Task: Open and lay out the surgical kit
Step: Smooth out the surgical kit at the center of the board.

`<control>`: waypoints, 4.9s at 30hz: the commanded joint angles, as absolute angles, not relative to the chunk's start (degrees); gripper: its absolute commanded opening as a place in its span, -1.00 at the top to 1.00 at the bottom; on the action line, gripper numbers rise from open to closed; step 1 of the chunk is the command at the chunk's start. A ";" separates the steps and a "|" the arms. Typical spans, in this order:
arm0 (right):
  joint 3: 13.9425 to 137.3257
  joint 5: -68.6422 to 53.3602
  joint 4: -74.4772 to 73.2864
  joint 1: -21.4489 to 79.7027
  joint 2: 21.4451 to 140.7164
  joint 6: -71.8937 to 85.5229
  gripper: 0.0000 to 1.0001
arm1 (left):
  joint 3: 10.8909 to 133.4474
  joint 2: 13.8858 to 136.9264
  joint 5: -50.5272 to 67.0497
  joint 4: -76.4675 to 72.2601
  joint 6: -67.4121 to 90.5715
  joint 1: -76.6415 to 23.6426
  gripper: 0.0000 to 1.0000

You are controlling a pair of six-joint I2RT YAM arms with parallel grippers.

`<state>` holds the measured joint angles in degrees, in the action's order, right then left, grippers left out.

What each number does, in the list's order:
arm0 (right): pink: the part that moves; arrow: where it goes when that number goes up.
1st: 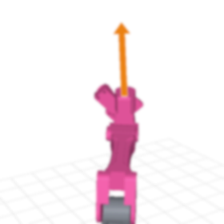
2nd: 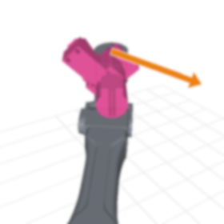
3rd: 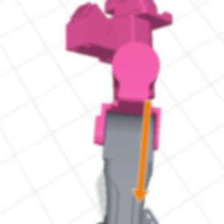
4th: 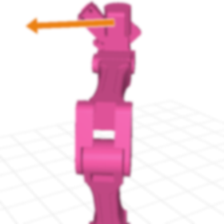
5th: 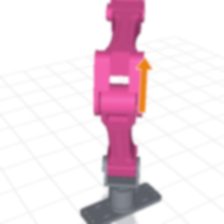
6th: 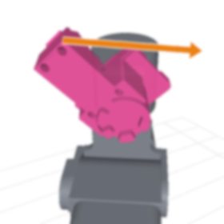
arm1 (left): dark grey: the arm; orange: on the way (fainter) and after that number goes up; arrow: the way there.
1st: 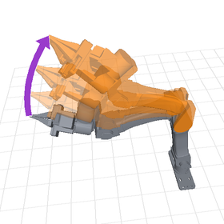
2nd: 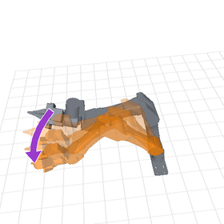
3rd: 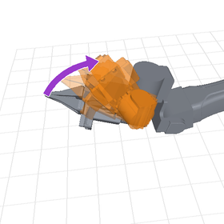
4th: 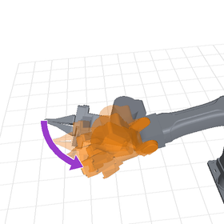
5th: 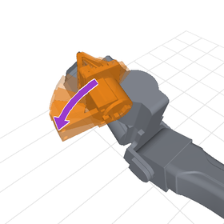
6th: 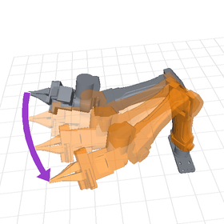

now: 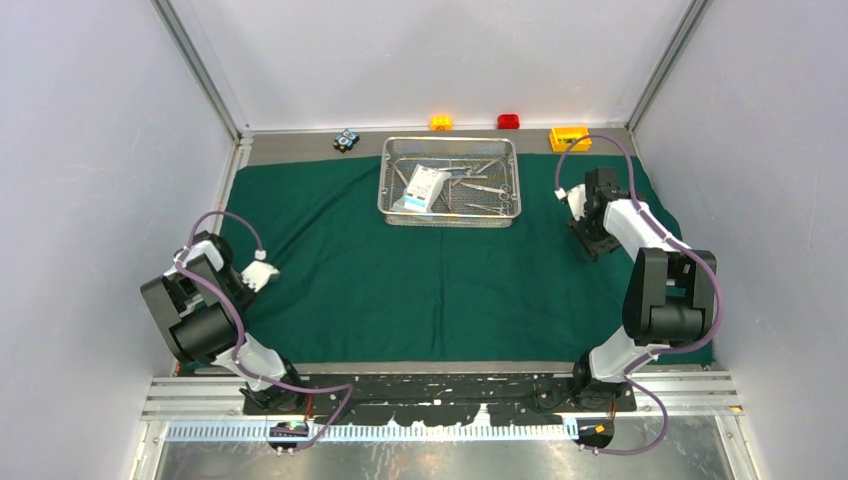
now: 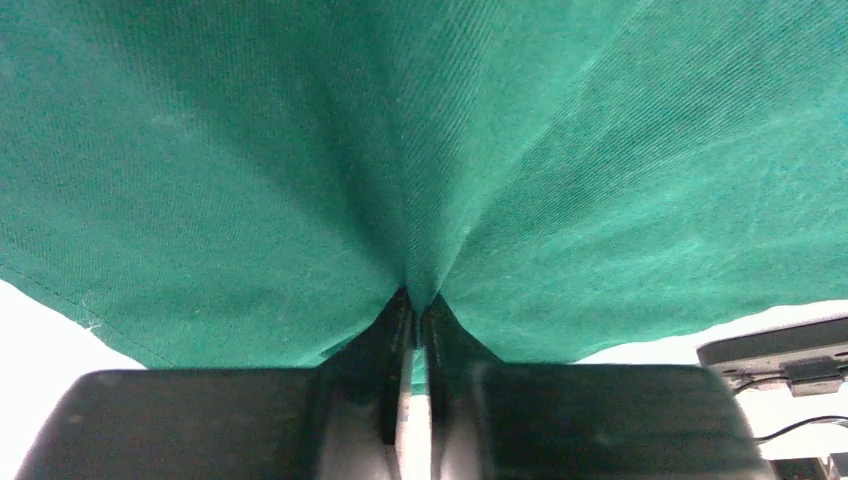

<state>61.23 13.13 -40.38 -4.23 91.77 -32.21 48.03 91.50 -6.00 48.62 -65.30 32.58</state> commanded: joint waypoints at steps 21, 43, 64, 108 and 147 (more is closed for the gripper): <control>61.52 16.60 -39.48 -3.86 88.95 -33.31 0.07 | 57.42 91.59 5.20 55.12 -60.75 36.28 -0.38; 102.62 8.14 -31.08 -6.20 122.34 -16.43 0.07 | 120.45 131.75 11.94 47.60 -17.31 12.31 -0.97; 118.21 10.57 -36.89 -11.07 138.56 -18.74 0.08 | 134.98 149.43 -11.40 46.44 -25.24 11.96 -0.93; 78.57 -3.36 -34.55 -16.65 103.49 -25.44 0.03 | 100.17 117.04 9.08 35.42 -20.74 14.83 -0.99; 46.11 4.79 -29.62 -20.58 84.42 -36.13 0.03 | 63.84 106.67 2.77 23.95 -38.68 35.59 -0.99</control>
<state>45.89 3.36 -24.64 -20.27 86.67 -34.72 65.45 104.12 11.66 23.83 -32.14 31.68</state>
